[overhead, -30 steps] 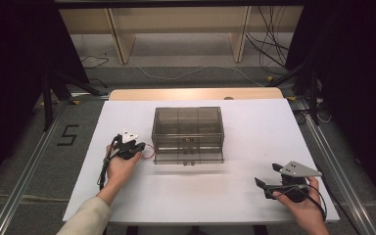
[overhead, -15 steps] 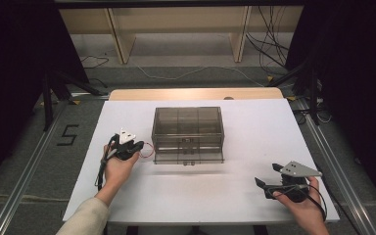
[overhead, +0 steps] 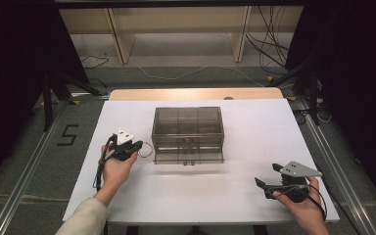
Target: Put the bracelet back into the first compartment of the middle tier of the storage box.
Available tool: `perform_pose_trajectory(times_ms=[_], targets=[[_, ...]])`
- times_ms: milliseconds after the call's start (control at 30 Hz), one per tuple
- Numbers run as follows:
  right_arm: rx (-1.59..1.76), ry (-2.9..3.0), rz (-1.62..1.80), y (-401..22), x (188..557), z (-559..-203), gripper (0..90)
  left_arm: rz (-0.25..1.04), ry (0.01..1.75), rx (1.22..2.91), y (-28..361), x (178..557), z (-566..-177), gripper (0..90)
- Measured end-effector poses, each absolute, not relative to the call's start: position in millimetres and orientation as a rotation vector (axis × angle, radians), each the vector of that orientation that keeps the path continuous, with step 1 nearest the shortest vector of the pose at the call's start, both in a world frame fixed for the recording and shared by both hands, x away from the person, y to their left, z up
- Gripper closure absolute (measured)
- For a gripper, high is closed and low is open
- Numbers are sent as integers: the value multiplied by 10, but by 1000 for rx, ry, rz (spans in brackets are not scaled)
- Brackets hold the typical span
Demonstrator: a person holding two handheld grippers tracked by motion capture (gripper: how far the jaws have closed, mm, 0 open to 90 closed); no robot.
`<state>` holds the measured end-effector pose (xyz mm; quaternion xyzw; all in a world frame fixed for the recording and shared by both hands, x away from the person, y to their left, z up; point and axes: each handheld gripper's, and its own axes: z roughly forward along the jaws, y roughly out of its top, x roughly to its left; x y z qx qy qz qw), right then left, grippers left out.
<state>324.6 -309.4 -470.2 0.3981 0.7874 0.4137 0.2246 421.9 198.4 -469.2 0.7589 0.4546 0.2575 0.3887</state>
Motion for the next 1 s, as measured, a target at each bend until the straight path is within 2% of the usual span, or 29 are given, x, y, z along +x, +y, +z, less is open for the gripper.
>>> perform_pose_trajectory(times_ms=[1000], targets=[[1093,2174,1136,-3101,3242,-4693,167,685,1106,1898,1973,4034,-4484,898]])
